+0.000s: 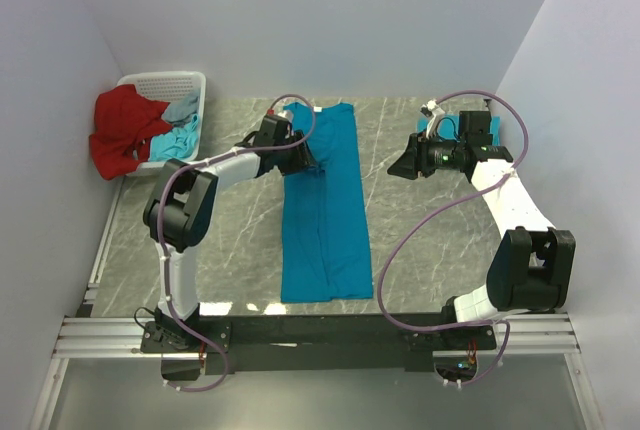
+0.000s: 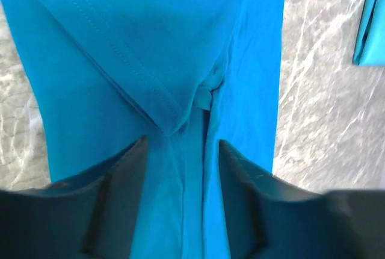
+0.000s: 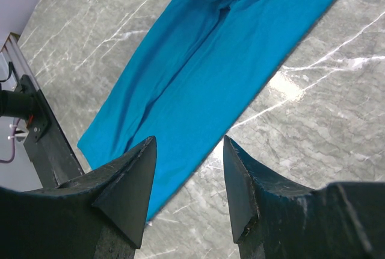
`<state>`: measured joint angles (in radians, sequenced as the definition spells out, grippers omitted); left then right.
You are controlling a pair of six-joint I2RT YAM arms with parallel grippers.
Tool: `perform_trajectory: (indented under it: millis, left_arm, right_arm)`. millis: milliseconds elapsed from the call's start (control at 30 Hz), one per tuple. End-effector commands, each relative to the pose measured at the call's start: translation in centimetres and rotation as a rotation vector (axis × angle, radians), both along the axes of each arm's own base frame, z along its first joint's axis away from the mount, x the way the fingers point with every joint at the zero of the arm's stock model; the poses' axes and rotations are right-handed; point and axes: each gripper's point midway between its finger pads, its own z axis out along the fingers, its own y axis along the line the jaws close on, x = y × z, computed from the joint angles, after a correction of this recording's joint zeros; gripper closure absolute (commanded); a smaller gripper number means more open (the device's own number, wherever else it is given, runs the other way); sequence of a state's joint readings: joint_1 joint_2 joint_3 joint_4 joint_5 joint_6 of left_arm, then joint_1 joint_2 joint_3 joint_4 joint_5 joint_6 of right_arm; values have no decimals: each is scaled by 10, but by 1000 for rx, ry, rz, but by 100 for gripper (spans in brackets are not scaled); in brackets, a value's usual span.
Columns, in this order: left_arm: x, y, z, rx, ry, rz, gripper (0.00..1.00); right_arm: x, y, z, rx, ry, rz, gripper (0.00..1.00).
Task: Fold and stack the t-shirts
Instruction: Fold the tshirt
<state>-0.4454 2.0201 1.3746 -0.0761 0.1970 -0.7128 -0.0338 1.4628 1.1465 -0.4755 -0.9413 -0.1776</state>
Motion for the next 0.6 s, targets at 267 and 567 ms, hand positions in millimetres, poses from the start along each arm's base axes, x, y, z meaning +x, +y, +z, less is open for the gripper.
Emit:
perform_trajectory:
  millis: [267,567]
  left_arm:
    - [32,8,68,81,-220,-109,44]
    - [41,45,140,185,-434,-146,43]
  right_arm:
    - [6,-2,23,7,-71,18,45]
    - [6,-3,21,10,-65,18,45]
